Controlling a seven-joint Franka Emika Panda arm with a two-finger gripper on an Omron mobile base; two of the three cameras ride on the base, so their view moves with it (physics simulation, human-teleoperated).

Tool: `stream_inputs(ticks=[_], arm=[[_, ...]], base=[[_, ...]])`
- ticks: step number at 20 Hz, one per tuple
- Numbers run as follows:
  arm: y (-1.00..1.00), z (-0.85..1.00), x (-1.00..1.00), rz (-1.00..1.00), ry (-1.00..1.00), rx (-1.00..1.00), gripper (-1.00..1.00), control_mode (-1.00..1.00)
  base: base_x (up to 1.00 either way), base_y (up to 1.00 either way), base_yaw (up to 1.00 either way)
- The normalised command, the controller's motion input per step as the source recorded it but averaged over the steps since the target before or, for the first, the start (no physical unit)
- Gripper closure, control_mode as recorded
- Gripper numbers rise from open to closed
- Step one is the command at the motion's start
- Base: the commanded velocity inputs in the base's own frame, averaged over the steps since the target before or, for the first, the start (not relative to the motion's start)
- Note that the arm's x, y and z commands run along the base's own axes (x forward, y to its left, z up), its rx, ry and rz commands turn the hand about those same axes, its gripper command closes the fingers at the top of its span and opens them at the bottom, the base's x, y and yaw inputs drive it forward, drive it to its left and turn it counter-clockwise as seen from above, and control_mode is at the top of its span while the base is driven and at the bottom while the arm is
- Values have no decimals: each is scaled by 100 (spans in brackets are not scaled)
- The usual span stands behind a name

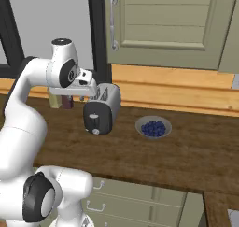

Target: Take a straw from the drawer in front and place it inside the glass cup on the dining counter.

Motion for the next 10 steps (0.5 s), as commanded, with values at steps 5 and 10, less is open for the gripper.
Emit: stream_inputs(ticks=[5, 10], arm=[[2, 0, -1, 0, -1, -1, -100, 100], [0, 0, 0, 0, 0, 0, -100, 100]], base=[[-7, 8, 0], [-59, 47, -20]])
